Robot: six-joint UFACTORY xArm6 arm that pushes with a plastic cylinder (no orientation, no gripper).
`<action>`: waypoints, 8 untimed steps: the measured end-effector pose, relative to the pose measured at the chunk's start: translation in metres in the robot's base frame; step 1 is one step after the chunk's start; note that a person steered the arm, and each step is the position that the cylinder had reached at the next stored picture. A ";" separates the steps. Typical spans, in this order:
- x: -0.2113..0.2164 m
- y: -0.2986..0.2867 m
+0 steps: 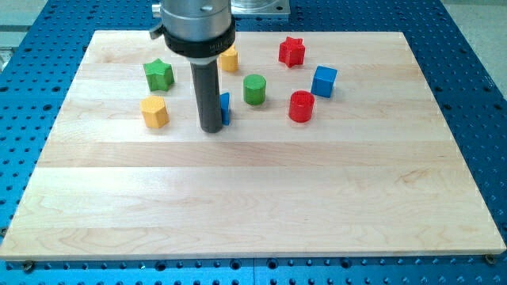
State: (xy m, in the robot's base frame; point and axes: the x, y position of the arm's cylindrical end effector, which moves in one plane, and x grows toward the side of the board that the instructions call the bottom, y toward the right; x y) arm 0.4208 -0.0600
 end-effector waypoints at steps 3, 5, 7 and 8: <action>-0.066 -0.007; -0.066 -0.107; -0.063 -0.139; -0.093 -0.127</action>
State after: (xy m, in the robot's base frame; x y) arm 0.3274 -0.1870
